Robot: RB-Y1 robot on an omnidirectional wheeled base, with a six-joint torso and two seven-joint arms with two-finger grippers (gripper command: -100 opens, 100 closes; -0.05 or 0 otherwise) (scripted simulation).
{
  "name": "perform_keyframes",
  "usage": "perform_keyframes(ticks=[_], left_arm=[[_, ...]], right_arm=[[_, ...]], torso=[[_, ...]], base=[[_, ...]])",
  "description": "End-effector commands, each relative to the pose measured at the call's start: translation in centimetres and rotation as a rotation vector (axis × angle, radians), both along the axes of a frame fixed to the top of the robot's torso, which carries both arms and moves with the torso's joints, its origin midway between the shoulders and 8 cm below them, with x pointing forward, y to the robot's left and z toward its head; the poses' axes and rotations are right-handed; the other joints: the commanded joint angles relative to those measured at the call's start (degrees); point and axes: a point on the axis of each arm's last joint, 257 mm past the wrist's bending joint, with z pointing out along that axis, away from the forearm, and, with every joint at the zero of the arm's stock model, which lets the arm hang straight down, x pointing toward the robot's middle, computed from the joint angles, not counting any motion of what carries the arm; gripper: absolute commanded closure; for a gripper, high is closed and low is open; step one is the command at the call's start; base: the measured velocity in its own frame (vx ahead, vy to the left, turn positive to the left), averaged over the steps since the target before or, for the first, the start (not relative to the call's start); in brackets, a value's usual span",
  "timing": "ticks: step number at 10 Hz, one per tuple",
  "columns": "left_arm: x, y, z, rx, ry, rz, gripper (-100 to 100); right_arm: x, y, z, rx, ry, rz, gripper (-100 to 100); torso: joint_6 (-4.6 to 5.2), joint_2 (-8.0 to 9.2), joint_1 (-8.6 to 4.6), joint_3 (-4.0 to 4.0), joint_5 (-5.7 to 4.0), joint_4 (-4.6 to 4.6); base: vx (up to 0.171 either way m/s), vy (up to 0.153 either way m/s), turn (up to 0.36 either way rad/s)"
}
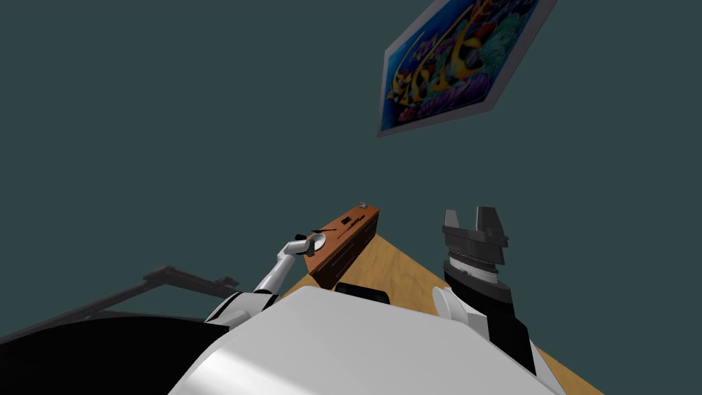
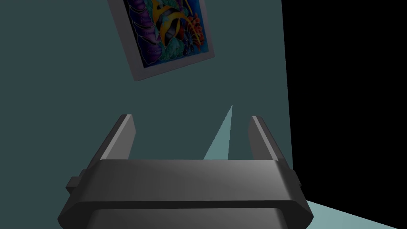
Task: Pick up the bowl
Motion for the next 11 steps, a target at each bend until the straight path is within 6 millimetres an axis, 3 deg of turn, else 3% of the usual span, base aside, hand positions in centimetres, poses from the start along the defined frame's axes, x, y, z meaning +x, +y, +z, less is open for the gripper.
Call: perform_keyframes(ticks=[1,4,5,6,7,10,11], left_arm=[[-1.4,0.0,-0.9,-0.026,0.049,0.025,-100],[-3.5,-0.1,-2.5,-0.059,0.114,0.054,-100],[-2.8,-0.2,-2.0,-0.053,0.101,0.049,-100],[-2.9,-0.2,-2.1,-0.054,0.104,0.050,0],[-3.3,-0.6,-3.0,-0.054,0.103,0.053,-100],[-3.7,-0.9,-3.8,-0.056,0.106,0.055,-100],[-3.6,-0.9,-3.8,-0.055,0.103,0.054,100]], right_arm=[[0.0,0.0,0.0,0.000,0.000,0.000,0],[0.0,0.0,0.0,0.000,0.000,0.000,0],[0.0,0.0,0.0,0.000,0.000,0.000,0],[0.0,0.0,0.0,0.000,0.000,0.000,0],[0.0,0.0,0.0,0.000,0.000,0.000,0],[0.0,0.0,0.0,0.000,0.000,0.000,0],[0.0,0.0,0.0,0.000,0.000,0.000,0]], torso=[[0.00,0.00,0.00,0.00,0.00,0.00],[-0.01,0.03,0.02,0.01,0.01,0.00],[-0.01,0.07,0.03,0.03,0.01,0.01],[-0.02,0.17,0.00,0.09,0.00,0.03],[-0.02,0.24,-0.02,0.13,0.00,0.05],[-0.02,0.12,0.10,0.06,0.03,0.02],[-0.02,0.19,0.03,0.10,0.01,0.04]], base=[[0.072,0.023,-0.079],[0.062,0.017,-0.055],[0.019,0.009,-0.008],[0.000,0.000,0.000],[0.031,0.024,-0.015],[0.039,0.031,-0.012],[0.000,0.000,0.000]])
